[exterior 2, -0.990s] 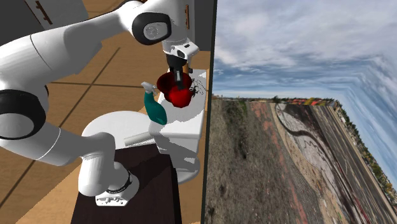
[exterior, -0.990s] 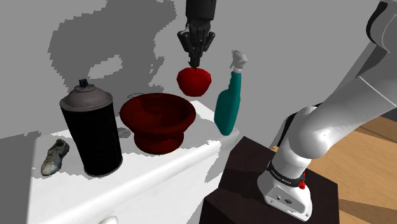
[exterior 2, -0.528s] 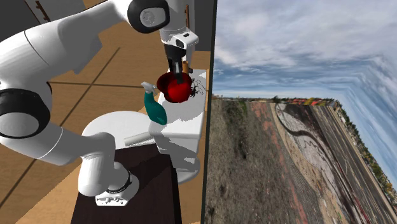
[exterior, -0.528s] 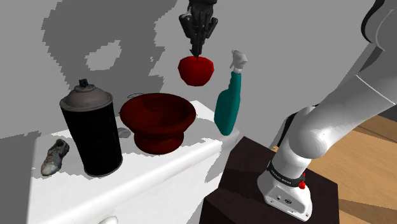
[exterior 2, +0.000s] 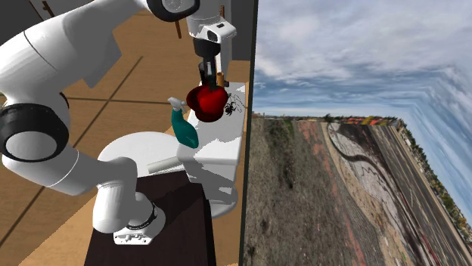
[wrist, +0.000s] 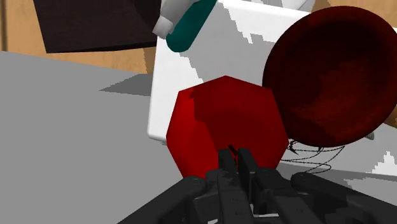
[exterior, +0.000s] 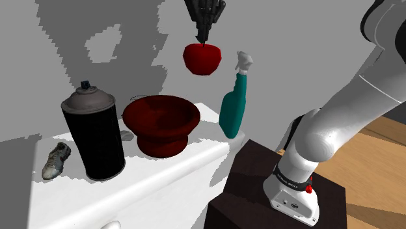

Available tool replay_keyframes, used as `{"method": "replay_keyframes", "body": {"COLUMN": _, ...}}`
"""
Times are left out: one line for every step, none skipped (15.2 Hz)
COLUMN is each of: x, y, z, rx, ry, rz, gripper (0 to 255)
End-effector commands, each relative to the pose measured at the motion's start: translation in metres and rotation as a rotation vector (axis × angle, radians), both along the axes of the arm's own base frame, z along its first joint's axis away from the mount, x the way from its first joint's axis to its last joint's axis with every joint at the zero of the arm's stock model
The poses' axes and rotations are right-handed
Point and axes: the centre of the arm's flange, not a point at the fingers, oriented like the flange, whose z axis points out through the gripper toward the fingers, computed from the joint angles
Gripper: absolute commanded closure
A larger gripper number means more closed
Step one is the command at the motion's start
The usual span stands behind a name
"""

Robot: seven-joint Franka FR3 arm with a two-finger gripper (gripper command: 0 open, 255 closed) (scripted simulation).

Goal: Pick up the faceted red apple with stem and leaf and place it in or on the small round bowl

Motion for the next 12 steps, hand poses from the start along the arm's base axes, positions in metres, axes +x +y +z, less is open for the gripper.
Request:
{"method": "replay_keyframes", "body": {"x": -0.001, "y": 0.012, "z": 0.008, "rx": 0.0, "ry": 0.0, "rz": 0.0, "gripper": 255}}
{"method": "replay_keyframes", "body": {"x": -0.003, "y": 0.024, "z": 0.013, "rx": 0.0, "ry": 0.0, "rz": 0.0, "gripper": 255}}
{"method": "replay_keyframes", "body": {"x": -0.004, "y": 0.037, "z": 0.017, "rx": 0.0, "ry": 0.0, "rz": 0.0, "gripper": 255}}
{"method": "replay_keyframes", "body": {"x": -0.006, "y": 0.049, "z": 0.022, "rx": 0.0, "ry": 0.0, "rz": 0.0, "gripper": 255}}
{"method": "replay_keyframes", "body": {"x": -0.007, "y": 0.061, "z": 0.026, "rx": 0.0, "ry": 0.0, "rz": 0.0, "gripper": 255}}
{"method": "replay_keyframes", "body": {"x": -0.009, "y": 0.074, "z": 0.03, "rx": 0.0, "ry": 0.0, "rz": 0.0, "gripper": 255}}
{"method": "replay_keyframes", "body": {"x": -0.01, "y": 0.086, "z": 0.035, "rx": 0.0, "ry": 0.0, "rz": 0.0, "gripper": 255}}
{"method": "replay_keyframes", "body": {"x": -0.012, "y": 0.098, "z": 0.039, "rx": 0.0, "ry": 0.0, "rz": 0.0, "gripper": 255}}
{"method": "replay_keyframes", "body": {"x": -0.013, "y": 0.111, "z": 0.044, "rx": 0.0, "ry": 0.0, "rz": 0.0, "gripper": 255}}
{"method": "replay_keyframes", "body": {"x": -0.015, "y": 0.123, "z": 0.048, "rx": 0.0, "ry": 0.0, "rz": 0.0, "gripper": 255}}
{"method": "replay_keyframes", "body": {"x": -0.016, "y": 0.135, "z": 0.052, "rx": 0.0, "ry": 0.0, "rz": 0.0, "gripper": 255}}
{"method": "replay_keyframes", "body": {"x": -0.018, "y": 0.156, "z": 0.06, "rx": 0.0, "ry": 0.0, "rz": 0.0, "gripper": 255}}
